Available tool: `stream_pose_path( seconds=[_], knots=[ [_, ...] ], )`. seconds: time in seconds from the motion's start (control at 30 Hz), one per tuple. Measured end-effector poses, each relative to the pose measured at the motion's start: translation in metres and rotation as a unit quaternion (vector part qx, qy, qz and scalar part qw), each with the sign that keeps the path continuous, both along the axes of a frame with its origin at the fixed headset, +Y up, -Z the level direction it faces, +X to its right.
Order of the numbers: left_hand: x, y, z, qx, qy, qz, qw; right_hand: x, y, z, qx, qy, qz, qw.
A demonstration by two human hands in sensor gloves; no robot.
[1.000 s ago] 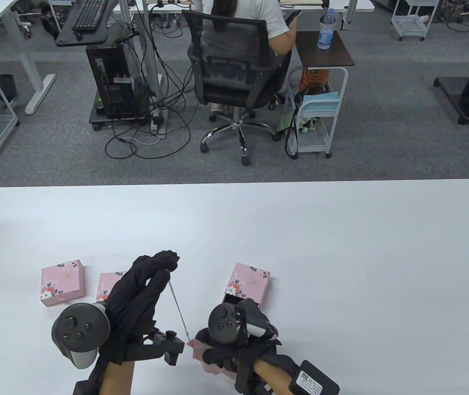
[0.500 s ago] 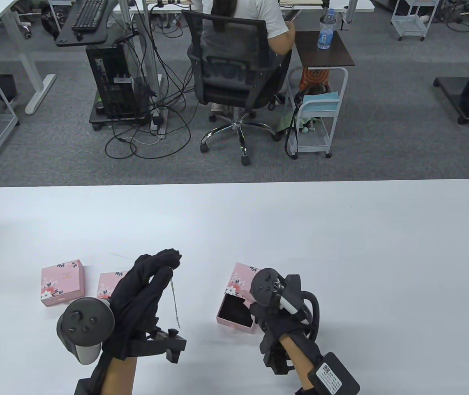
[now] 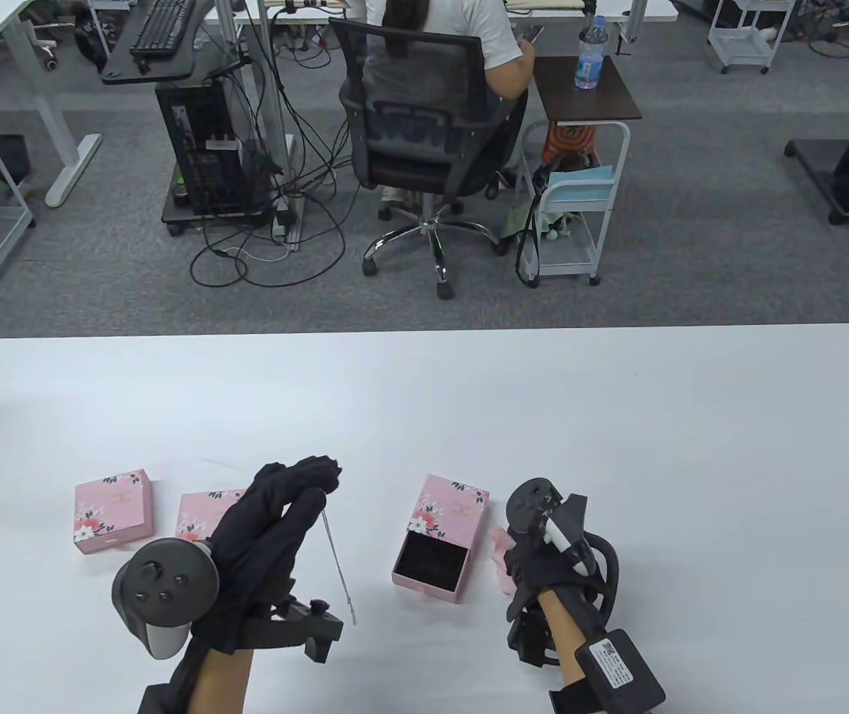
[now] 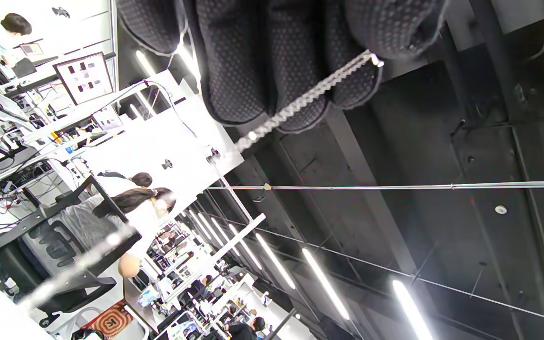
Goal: Dust necklace
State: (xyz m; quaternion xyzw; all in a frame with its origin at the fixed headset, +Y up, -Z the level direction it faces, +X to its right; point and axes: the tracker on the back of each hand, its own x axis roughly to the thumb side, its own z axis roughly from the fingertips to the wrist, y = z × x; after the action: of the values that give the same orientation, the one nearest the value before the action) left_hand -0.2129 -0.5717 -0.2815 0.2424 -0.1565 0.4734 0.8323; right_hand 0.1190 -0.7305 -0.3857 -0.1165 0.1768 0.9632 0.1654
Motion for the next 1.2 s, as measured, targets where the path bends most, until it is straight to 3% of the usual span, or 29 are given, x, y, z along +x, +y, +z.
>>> stream_pose_path(
  seconds=[0.2,0.37,0.53,0.73,0.93,1.2],
  knots=[
    [0.005,-0.001,-0.001,-0.004,-0.004,-0.01,1.0,-0.011,0.02,0.006,0.061,0.022,0.023,0.998],
    [0.008,-0.002,-0.002,-0.009,-0.007,-0.016,1.0,-0.041,0.039,0.018,0.119,0.107,0.018,0.987],
    [0.009,-0.002,-0.002,-0.012,-0.008,-0.019,1.0,-0.078,0.054,0.038,0.161,0.235,-0.045,0.958],
    [0.025,-0.004,0.0,-0.015,-0.029,-0.047,0.998,-0.111,0.052,0.059,0.121,0.347,-0.135,0.92],
    [0.038,-0.005,0.003,-0.014,-0.044,-0.073,0.996,-0.119,0.04,0.062,0.094,0.363,-0.143,0.916],
    [0.032,-0.006,0.0,-0.015,-0.027,-0.073,0.997,-0.104,0.04,0.051,0.143,0.296,-0.126,0.936]
  ],
)
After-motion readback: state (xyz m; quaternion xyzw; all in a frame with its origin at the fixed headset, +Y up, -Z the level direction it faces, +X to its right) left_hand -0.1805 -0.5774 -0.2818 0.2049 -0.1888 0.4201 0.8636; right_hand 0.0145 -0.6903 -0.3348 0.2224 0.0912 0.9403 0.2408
